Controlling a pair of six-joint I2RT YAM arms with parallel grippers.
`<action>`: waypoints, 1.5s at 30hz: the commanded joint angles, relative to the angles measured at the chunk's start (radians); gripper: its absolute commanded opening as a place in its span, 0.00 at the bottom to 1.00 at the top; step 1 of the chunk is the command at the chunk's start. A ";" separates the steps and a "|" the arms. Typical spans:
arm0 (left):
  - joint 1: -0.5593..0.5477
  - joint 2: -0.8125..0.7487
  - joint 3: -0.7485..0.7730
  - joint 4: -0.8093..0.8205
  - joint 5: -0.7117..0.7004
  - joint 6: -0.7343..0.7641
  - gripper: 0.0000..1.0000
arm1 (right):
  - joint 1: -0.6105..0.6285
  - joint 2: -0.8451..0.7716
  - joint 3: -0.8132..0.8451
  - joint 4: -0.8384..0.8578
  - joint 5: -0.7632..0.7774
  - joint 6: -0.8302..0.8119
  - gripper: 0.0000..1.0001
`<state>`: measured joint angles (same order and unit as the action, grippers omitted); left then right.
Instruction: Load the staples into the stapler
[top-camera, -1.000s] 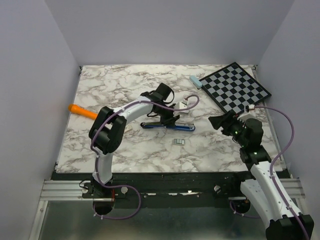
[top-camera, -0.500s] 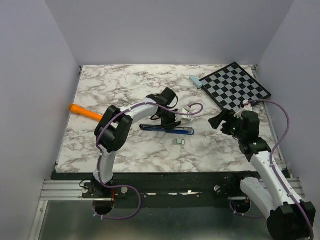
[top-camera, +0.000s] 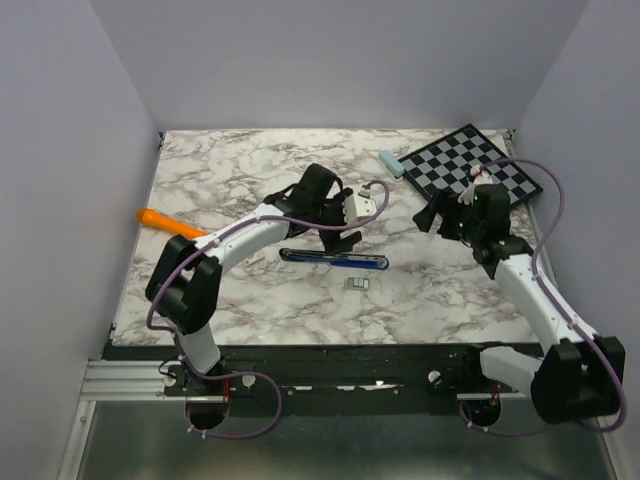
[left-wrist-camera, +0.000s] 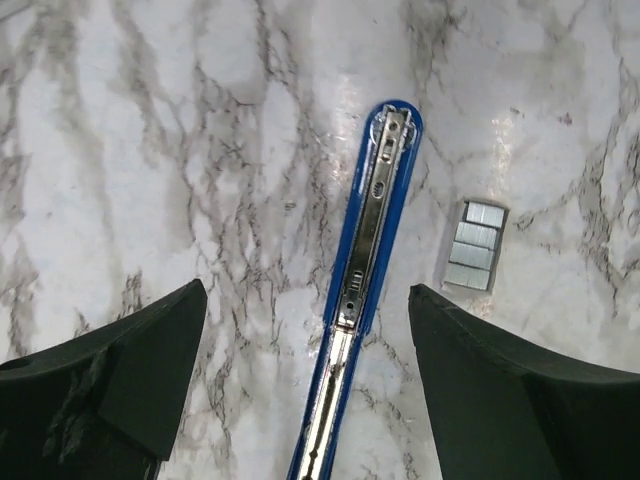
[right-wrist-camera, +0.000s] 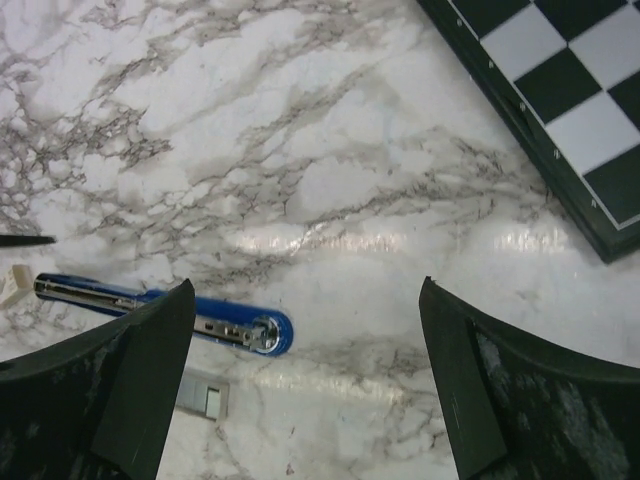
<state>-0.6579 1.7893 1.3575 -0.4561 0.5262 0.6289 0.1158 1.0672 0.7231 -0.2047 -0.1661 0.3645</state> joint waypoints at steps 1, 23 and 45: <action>0.033 -0.168 -0.145 0.381 -0.096 -0.358 0.92 | -0.004 0.187 0.194 0.027 -0.036 -0.085 0.99; 0.205 -0.893 -0.791 0.508 -0.502 -0.905 0.99 | -0.004 1.051 0.947 0.065 -0.121 0.034 0.85; 0.210 -0.894 -0.799 0.474 -0.566 -0.910 0.99 | -0.004 1.298 1.171 -0.004 -0.257 0.113 0.78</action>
<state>-0.4541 0.8898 0.5682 0.0204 -0.0193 -0.2607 0.1158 2.3302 1.8698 -0.1719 -0.3447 0.4480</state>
